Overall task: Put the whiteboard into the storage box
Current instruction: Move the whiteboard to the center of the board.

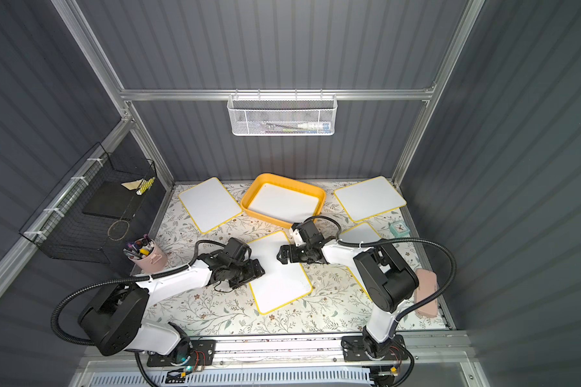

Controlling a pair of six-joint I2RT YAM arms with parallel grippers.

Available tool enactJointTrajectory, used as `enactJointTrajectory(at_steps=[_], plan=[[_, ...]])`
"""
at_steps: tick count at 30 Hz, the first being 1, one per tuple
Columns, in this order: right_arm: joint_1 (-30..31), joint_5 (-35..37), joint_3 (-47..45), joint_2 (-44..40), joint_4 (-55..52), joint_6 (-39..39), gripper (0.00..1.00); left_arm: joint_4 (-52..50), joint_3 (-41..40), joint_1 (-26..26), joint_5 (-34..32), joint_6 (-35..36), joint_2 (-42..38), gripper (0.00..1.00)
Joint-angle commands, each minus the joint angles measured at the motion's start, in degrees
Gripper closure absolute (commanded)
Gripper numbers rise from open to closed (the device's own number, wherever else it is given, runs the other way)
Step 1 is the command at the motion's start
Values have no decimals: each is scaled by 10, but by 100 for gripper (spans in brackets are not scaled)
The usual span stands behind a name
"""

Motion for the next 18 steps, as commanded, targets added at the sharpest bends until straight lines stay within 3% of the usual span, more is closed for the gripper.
enactJointTrajectory(at_steps=[1, 18], plan=[[9, -29, 4, 17, -22, 2, 1, -126, 0, 8, -45, -2, 3, 16], [9, -51, 13, 34, -22, 6, 1, 71, -102, 83, 17, -60, 31, 15]])
